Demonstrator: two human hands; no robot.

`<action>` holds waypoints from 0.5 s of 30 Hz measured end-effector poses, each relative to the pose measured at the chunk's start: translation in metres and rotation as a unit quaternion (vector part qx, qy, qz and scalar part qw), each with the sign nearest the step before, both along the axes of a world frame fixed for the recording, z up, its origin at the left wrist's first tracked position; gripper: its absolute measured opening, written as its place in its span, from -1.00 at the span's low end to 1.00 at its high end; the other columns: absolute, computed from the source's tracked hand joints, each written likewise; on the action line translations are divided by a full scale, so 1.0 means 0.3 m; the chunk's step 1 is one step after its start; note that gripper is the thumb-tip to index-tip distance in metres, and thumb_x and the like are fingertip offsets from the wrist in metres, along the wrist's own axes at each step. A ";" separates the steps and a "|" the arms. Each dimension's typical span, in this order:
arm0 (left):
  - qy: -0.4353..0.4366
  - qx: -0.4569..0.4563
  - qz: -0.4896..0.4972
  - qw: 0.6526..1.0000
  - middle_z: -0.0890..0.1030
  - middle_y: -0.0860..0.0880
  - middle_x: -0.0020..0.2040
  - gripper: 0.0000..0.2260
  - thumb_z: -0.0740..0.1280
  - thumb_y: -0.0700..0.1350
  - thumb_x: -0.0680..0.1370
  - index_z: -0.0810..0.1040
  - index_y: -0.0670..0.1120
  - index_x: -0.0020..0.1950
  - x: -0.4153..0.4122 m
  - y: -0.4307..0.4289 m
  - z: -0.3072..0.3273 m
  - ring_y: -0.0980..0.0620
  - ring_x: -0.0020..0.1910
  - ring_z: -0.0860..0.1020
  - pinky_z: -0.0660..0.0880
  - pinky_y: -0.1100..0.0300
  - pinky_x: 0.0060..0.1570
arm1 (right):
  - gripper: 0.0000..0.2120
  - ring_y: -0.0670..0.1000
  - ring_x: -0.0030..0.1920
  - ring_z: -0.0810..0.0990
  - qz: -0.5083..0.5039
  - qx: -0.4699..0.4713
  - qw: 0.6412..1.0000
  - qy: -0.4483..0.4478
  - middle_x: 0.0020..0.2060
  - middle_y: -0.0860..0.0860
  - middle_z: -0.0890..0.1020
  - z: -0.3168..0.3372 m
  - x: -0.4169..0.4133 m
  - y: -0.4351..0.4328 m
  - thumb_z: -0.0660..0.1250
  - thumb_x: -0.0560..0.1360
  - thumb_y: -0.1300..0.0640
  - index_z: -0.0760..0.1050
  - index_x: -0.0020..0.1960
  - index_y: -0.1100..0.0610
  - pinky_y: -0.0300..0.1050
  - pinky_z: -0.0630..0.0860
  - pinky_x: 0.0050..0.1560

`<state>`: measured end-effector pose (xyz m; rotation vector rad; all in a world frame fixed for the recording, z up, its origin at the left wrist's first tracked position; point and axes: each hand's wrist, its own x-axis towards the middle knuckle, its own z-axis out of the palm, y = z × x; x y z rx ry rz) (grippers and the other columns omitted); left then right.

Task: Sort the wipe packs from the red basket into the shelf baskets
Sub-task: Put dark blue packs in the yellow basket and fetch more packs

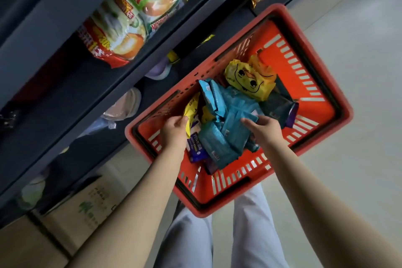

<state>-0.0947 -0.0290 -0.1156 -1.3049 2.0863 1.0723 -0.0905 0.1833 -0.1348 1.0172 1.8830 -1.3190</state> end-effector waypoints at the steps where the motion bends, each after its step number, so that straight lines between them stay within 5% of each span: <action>1: 0.012 0.003 -0.013 1.000 0.61 -0.05 0.04 -0.79 0.31 -0.04 0.58 0.58 -0.12 0.13 0.000 0.009 0.021 -0.05 0.03 0.55 0.39 0.18 -0.06 | -0.76 -0.11 -0.47 0.57 -0.001 -0.007 1.000 0.015 -0.28 0.00 0.65 0.036 -0.008 0.001 0.43 0.48 0.02 0.61 0.01 0.18 -0.28 0.41 -0.52; 3: 0.044 0.011 -0.023 0.999 0.59 0.01 -0.08 -0.84 0.29 -0.05 0.60 0.57 -0.10 0.06 -0.004 0.021 0.084 0.01 -0.07 0.55 0.39 0.22 -0.13 | -0.77 -0.02 -0.40 0.67 -0.023 -0.037 0.998 0.046 -0.20 0.05 0.70 0.132 -0.025 0.011 0.40 0.50 0.03 0.59 0.05 0.17 -0.26 0.48 -0.53; 6: 0.088 0.064 -0.008 0.994 0.57 0.06 -0.20 -0.86 0.28 -0.02 0.60 0.52 -0.08 -0.01 0.009 0.022 0.245 0.22 -0.30 0.54 0.46 0.37 -0.34 | -0.79 0.13 -0.16 0.72 -0.095 -0.149 0.980 0.091 -0.09 0.12 0.71 0.334 -0.056 0.035 0.37 0.51 0.07 0.57 0.07 0.17 -0.09 0.67 -0.23; 9: 0.155 0.189 0.063 0.968 0.64 -0.10 -0.09 -0.86 0.28 0.00 0.60 0.54 -0.05 -0.06 0.045 0.024 0.475 -0.04 -0.11 0.59 0.50 0.12 -0.06 | -0.70 0.07 -0.02 0.70 -0.056 -0.195 0.967 0.155 -0.06 0.08 0.72 0.589 -0.096 0.059 0.38 0.43 -0.06 0.59 -0.03 0.17 -0.03 0.64 0.01; 12: 0.225 0.263 0.156 0.925 0.66 -0.02 -0.06 -0.90 0.24 -0.07 0.61 0.54 0.02 -0.05 0.075 0.024 0.779 -0.04 -0.06 0.59 0.47 0.05 -0.06 | -0.76 -0.06 -0.20 0.68 -0.009 -0.192 0.953 0.235 -0.18 0.04 0.70 0.880 -0.128 0.056 0.40 0.48 0.01 0.54 -0.20 0.18 -0.17 0.60 -0.19; 15: 0.302 0.321 0.227 0.869 0.65 -0.08 -0.08 -0.90 0.22 -0.12 0.61 0.49 -0.07 -0.07 0.117 0.005 1.074 0.00 -0.20 0.62 0.56 0.12 -0.28 | -0.84 -0.07 -0.23 0.61 0.038 -0.196 0.926 0.321 -0.21 -0.04 0.64 1.143 -0.143 0.028 0.45 0.43 0.28 0.49 -0.16 0.11 -0.20 0.56 -0.26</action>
